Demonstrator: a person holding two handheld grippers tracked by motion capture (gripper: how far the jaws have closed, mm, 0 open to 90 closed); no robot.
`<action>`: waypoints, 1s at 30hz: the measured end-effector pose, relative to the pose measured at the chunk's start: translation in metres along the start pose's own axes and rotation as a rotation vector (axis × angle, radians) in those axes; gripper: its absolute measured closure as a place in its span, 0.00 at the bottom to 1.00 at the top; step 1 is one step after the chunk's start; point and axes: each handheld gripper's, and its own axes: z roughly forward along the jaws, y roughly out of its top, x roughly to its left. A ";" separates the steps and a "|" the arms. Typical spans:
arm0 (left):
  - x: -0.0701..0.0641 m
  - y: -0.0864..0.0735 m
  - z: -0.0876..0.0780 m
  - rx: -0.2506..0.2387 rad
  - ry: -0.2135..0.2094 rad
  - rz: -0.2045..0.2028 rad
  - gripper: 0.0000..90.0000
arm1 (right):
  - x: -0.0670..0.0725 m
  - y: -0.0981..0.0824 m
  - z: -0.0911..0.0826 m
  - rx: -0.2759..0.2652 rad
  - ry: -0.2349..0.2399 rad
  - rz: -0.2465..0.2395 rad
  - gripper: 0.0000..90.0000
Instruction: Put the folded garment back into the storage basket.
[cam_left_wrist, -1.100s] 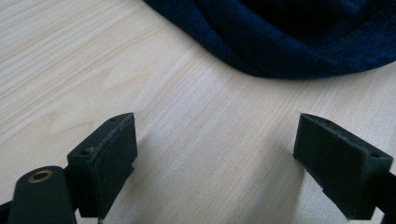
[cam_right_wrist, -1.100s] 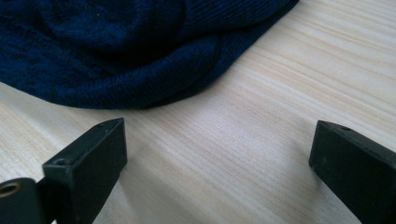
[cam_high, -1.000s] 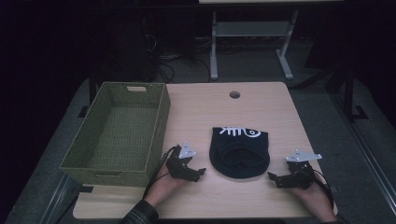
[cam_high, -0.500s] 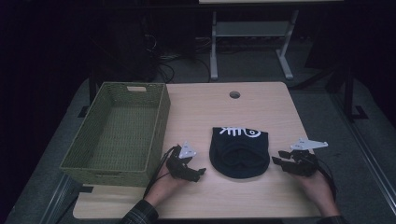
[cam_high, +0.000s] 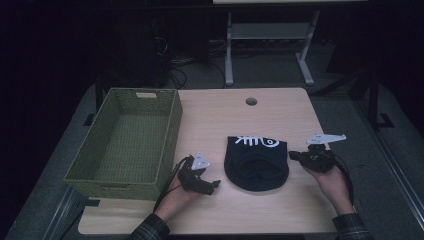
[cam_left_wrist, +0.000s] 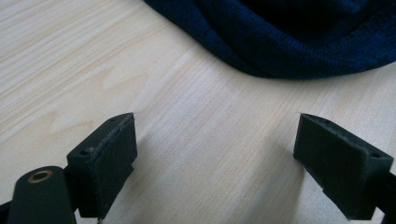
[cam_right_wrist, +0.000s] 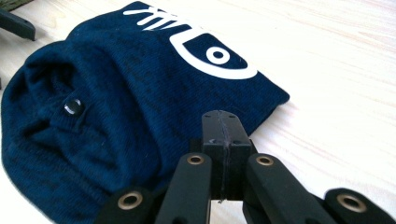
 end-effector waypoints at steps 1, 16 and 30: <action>0.000 0.000 0.000 0.000 0.000 0.000 0.14 | -0.002 0.004 0.002 -0.001 0.001 -0.003 1.00; 0.000 0.000 0.000 -0.001 0.000 -0.001 0.14 | -0.013 0.031 0.022 -0.009 0.025 0.007 1.00; 0.000 0.001 -0.001 0.004 0.004 -0.003 0.14 | -0.030 0.052 0.053 0.010 -0.001 0.015 1.00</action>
